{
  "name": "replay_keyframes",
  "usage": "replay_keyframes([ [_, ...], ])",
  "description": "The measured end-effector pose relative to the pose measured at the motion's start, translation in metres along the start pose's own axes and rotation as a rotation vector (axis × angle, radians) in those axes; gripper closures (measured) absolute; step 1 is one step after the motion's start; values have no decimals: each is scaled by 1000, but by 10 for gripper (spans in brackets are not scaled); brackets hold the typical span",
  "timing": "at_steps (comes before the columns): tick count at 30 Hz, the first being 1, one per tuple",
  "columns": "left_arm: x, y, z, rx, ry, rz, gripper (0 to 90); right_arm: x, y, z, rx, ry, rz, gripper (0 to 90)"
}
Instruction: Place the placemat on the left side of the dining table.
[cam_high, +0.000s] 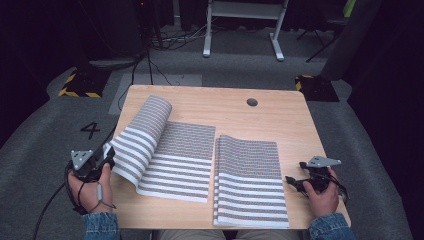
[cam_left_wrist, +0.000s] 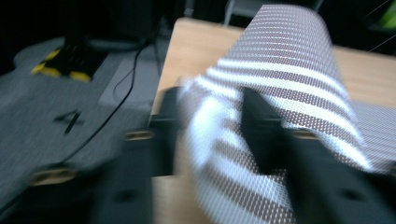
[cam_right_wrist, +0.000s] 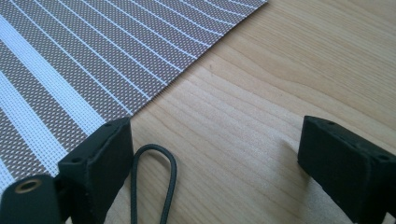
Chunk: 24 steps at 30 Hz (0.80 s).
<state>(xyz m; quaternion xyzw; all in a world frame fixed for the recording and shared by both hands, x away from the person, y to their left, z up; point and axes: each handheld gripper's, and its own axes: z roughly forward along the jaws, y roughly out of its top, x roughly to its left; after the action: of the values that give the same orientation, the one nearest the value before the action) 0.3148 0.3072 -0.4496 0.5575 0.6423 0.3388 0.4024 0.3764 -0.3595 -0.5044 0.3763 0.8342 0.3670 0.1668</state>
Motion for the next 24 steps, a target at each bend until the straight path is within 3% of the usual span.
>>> replay_keyframes([
  [1, -4, 1, 1, -3, 10, 25, 410, 0, 0, 0, 0, 0, 0, 107],
  [2, -15, 3, 1, 1, -17, 50, 378, 0, 0, 0, 0, 0, 0, 107],
  [3, -15, 3, 1, 1, -17, 50, 366, 0, 0, 0, 0, 0, 0, 108],
  [5, -32, 7, 1, -7, -46, 111, 350, 0, 0, 0, 1, -1, -3, 107],
  [6, -38, 7, 2, 1, -78, 130, 358, 0, 0, 0, 0, 0, 0, 107],
  [7, -38, 7, 2, 1, -78, 130, 370, 0, 0, 0, 0, 0, 0, 107],
  [8, -53, 5, 6, 40, -170, 152, 369, 0, 0, 0, 0, 0, 0, 107],
  [9, -53, 5, 6, 40, -170, 152, 363, 0, 0, 0, 0, 0, 0, 107],
  [10, -67, 2, 12, 103, -241, 174, 363, 0, 0, 0, 0, 0, 0, 107],
  [11, -67, 2, 12, 103, -241, 174, 359, 0, 0, 0, 0, 0, 0, 107],
  [12, -81, -4, 19, 162, -284, 200, 352, 0, 0, 0, 0, 0, 0, 108],
  [13, -81, -4, 19, 162, -284, 200, 342, 0, 0, 0, 0, 0, 0, 107],
  [17, -102, -18, 32, 275, -332, 273, 312, 0, 0, 0, 0, 0, 0, 107],
  [18, -110, -24, 36, 323, -320, 305, 301, 0, 0, 0, 0, 0, 0, 107],
  [19, -110, -24, 36, 323, -320, 305, 293, 0, 0, 0, 0, 0, 0, 107],
  [20, -115, -28, 39, 369, -317, 319, 284, 0, 0, 0, 0, 0, -1, 107],
  [23, -120, -32, 42, 413, -310, 340, 257, 0, 0, 0, 0, 0, 0, 107],
  [24, -124, -39, 47, 475, -310, 374, 242, 0, 0, 0, 0, 0, 0, 108],
])
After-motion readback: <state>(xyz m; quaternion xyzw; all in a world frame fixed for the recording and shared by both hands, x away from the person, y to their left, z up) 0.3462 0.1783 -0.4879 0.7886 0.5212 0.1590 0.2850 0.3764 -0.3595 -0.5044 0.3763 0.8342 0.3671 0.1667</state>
